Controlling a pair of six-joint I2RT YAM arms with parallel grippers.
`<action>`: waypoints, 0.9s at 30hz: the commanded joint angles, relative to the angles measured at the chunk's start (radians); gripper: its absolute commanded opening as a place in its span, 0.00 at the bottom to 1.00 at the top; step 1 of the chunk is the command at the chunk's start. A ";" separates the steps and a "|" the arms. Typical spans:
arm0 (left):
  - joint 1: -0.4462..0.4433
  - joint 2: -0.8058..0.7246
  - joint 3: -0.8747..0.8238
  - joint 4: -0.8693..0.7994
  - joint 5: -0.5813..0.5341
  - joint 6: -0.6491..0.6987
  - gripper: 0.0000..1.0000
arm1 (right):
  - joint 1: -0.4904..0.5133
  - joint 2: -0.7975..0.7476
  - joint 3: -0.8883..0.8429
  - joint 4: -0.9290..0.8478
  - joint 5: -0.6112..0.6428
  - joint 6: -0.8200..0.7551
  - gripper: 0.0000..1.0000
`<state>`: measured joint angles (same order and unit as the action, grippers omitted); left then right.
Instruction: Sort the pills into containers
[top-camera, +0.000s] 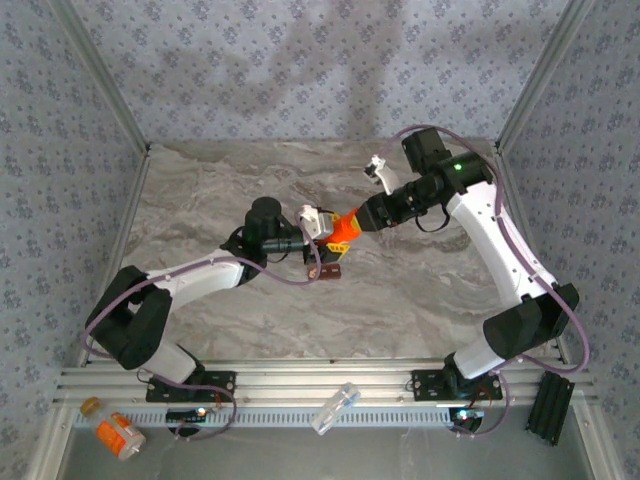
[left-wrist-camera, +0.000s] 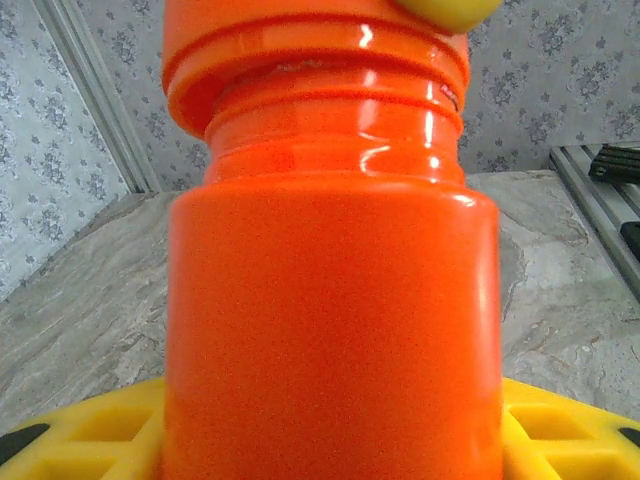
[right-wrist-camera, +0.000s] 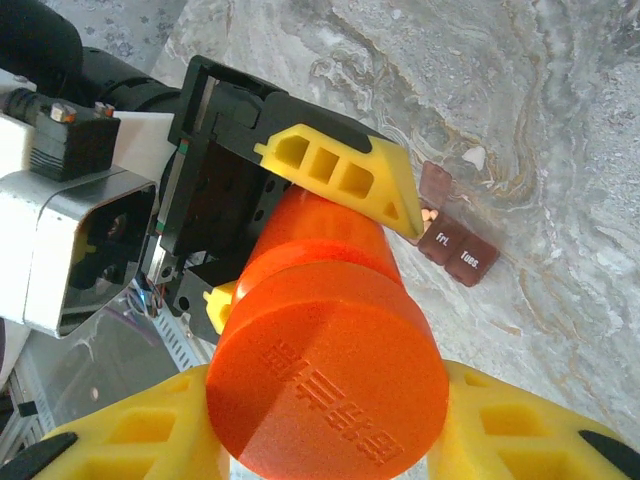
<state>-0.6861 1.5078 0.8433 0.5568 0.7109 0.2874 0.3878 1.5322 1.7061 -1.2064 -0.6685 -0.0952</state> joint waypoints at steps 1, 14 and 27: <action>0.003 0.004 0.060 0.031 0.040 0.021 0.00 | 0.017 -0.010 0.002 -0.032 -0.017 -0.028 0.39; 0.003 0.007 0.076 0.040 0.041 0.011 0.00 | 0.016 -0.039 -0.088 0.060 -0.044 0.039 0.38; -0.034 -0.023 0.035 0.114 -0.129 0.064 0.00 | 0.019 -0.022 -0.186 0.245 -0.117 0.331 0.36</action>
<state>-0.6792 1.5227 0.8627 0.5144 0.6376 0.3138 0.3809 1.4902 1.5417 -0.9859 -0.7109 0.1307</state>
